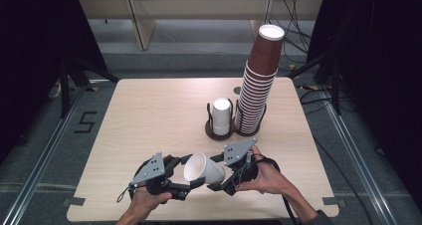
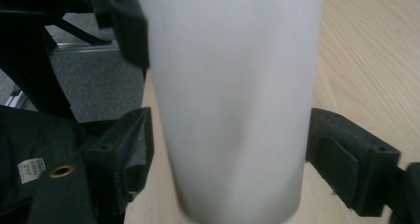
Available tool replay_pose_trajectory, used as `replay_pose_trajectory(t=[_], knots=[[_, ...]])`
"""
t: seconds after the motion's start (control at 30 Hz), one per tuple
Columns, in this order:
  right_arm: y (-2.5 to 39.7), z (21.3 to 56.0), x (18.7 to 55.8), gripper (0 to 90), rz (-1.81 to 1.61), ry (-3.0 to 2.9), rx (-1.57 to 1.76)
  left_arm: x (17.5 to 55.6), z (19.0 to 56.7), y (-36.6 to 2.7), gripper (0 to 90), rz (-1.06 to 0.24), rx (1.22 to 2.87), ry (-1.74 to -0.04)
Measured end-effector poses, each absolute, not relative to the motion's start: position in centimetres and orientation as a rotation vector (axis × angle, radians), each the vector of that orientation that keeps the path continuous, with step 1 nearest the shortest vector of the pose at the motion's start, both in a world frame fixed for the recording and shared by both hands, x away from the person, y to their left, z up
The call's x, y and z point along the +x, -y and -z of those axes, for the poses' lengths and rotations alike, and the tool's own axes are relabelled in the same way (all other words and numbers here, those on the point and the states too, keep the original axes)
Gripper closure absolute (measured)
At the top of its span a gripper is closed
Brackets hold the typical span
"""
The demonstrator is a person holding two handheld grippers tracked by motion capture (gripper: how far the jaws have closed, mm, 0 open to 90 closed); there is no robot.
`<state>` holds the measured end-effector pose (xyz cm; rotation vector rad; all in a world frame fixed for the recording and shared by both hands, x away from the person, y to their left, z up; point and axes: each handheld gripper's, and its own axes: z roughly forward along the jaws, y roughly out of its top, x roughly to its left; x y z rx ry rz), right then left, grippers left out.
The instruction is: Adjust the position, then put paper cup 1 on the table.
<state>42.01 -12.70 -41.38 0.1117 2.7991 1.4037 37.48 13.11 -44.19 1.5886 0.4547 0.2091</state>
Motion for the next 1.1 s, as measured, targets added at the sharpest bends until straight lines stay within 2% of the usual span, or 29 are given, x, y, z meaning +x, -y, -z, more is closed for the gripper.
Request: replay_pose_trajectory(t=[0.13, 0.6, 1.1], knots=[[13.5, 41.5, 42.2, 17.0, -1.36, -2.786, 0.171, 37.5, 43.8, -13.5, 24.3, -0.263, 1.616, -0.472], [17.3, 42.7, 42.5, 21.5, -1.212, -2.742, 0.34, 38.4, 44.2, -14.3, 24.1, -0.461, 1.78, -0.617], [19.4, 43.4, 42.3, 22.0, -1.187, -2.734, 0.409, 39.1, 44.5, -15.2, 23.6, -0.546, 1.84, -0.728]])
